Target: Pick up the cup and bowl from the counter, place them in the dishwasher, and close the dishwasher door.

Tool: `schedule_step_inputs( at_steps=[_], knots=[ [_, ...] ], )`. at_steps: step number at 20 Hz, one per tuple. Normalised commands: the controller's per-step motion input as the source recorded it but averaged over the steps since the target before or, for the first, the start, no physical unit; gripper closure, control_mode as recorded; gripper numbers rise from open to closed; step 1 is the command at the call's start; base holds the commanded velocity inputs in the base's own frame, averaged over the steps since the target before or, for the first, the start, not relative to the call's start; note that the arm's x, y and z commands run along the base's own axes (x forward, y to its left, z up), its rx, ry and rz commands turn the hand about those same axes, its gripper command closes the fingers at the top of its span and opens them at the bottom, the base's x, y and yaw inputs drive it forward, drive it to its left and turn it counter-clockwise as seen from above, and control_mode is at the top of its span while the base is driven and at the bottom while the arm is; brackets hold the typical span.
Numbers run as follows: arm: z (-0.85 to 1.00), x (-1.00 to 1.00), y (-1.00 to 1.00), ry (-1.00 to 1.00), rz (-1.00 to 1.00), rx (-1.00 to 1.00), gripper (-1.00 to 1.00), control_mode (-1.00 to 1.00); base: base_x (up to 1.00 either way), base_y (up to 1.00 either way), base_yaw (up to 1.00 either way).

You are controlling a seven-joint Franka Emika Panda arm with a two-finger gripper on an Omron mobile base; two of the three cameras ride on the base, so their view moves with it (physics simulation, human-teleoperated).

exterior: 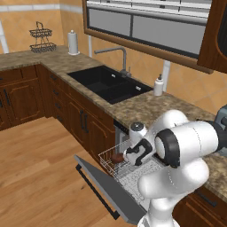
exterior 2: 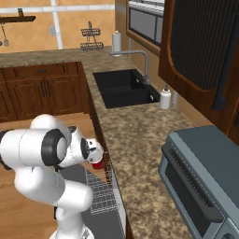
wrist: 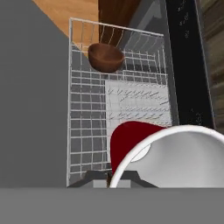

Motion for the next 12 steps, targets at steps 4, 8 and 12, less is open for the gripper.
schedule_step_inputs(
  at_steps=[4, 8, 12],
  knots=[
    [-1.00, 0.08, 0.29, 0.00, 0.00, -0.10, 1.00, -1.00, 0.00, 0.00, 0.00],
    [-0.99, 0.25, 0.10, 0.00, -0.01, -0.10, 1.00, -1.00, 0.00, 0.00, 0.00],
    [-0.87, 0.40, -0.01, 0.01, -0.10, -0.09, 1.00, -1.00, 0.00, 0.00, 0.00]
  ],
)
